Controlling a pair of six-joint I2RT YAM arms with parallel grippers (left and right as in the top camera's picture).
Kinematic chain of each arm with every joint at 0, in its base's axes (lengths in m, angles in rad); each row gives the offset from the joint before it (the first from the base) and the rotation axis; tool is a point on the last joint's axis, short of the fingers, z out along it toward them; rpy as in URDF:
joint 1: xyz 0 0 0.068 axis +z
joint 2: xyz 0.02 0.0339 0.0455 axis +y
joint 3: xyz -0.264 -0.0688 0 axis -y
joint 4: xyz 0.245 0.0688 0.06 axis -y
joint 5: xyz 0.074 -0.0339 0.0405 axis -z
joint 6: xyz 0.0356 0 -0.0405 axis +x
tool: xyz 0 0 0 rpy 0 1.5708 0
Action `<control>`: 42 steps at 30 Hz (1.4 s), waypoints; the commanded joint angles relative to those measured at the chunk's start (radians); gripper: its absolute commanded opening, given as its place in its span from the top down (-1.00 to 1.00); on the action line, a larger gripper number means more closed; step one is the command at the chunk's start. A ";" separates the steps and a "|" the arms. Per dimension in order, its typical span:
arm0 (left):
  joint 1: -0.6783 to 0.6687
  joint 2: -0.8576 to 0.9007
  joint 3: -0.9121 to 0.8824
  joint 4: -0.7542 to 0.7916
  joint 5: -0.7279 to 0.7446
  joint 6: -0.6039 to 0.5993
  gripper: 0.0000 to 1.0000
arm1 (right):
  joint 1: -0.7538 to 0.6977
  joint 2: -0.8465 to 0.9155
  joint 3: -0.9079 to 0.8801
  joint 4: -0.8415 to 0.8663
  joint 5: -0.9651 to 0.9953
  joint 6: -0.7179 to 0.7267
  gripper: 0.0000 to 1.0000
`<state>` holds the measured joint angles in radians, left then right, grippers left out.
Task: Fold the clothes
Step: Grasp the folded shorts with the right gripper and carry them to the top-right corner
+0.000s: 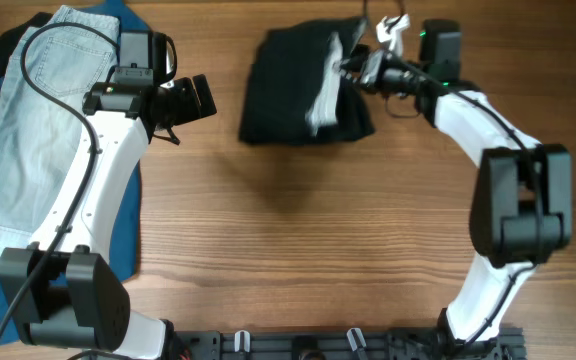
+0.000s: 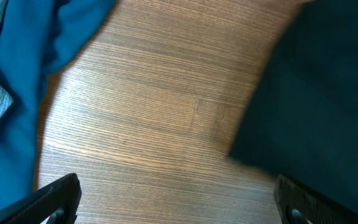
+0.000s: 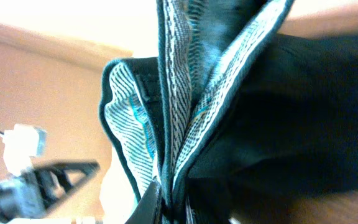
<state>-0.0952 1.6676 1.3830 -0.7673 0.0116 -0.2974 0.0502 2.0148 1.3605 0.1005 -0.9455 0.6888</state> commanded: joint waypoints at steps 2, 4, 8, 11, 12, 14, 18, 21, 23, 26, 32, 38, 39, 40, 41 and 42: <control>0.002 -0.001 0.005 -0.002 -0.010 0.013 -1.00 | -0.110 -0.074 0.010 0.074 0.066 0.185 0.91; 0.002 0.000 0.005 -0.002 -0.010 0.013 -1.00 | -0.188 -0.074 0.010 0.119 0.086 0.249 0.91; 0.002 0.000 0.005 -0.001 -0.010 0.013 -1.00 | -0.290 -0.074 0.010 0.177 0.143 0.304 0.91; 0.002 0.000 0.005 -0.001 -0.010 0.013 -0.99 | -0.373 -0.074 0.010 0.180 0.222 0.336 0.92; 0.002 0.000 0.005 -0.001 -0.010 0.013 -0.99 | -0.388 -0.074 0.010 0.180 0.238 0.336 0.92; 0.002 0.000 0.005 -0.001 -0.010 0.013 -0.99 | -0.424 -0.074 0.010 0.176 0.287 0.334 0.92; 0.002 0.000 0.005 -0.002 -0.009 0.013 -1.00 | -0.469 -0.074 0.010 0.151 0.374 0.334 0.92; 0.002 0.000 0.005 -0.001 -0.009 0.013 -0.99 | -0.499 -0.074 0.010 0.083 0.483 0.318 0.91; 0.002 0.000 0.005 -0.001 -0.009 0.013 -0.99 | -0.514 -0.074 0.010 0.019 0.549 0.301 0.92; 0.002 0.000 0.005 -0.001 -0.009 0.013 -1.00 | -0.528 -0.074 0.009 -0.095 0.634 0.252 0.91; 0.002 0.000 0.005 -0.001 -0.009 0.012 -0.99 | -0.536 -0.073 0.006 -0.303 0.814 0.053 0.92; 0.002 0.000 0.005 -0.001 -0.005 0.002 -1.00 | -0.532 0.010 0.005 -0.375 0.826 0.022 0.92; 0.002 0.000 0.005 -0.001 -0.005 0.002 -0.99 | -0.528 0.032 0.005 -0.372 0.827 0.023 0.92; 0.002 0.000 0.005 -0.001 -0.005 0.002 -1.00 | -0.525 0.060 0.005 -0.354 0.826 0.034 0.92; 0.002 0.000 0.005 0.000 -0.005 0.002 -1.00 | -0.522 0.080 0.005 -0.343 0.826 0.061 0.92; 0.002 0.000 0.005 -0.001 -0.005 0.002 -0.99 | -0.520 0.093 0.005 -0.328 0.826 0.083 0.92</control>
<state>-0.0952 1.6680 1.3830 -0.7673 0.0120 -0.2977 -0.4786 2.0338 1.3605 -0.2546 -0.1463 0.7357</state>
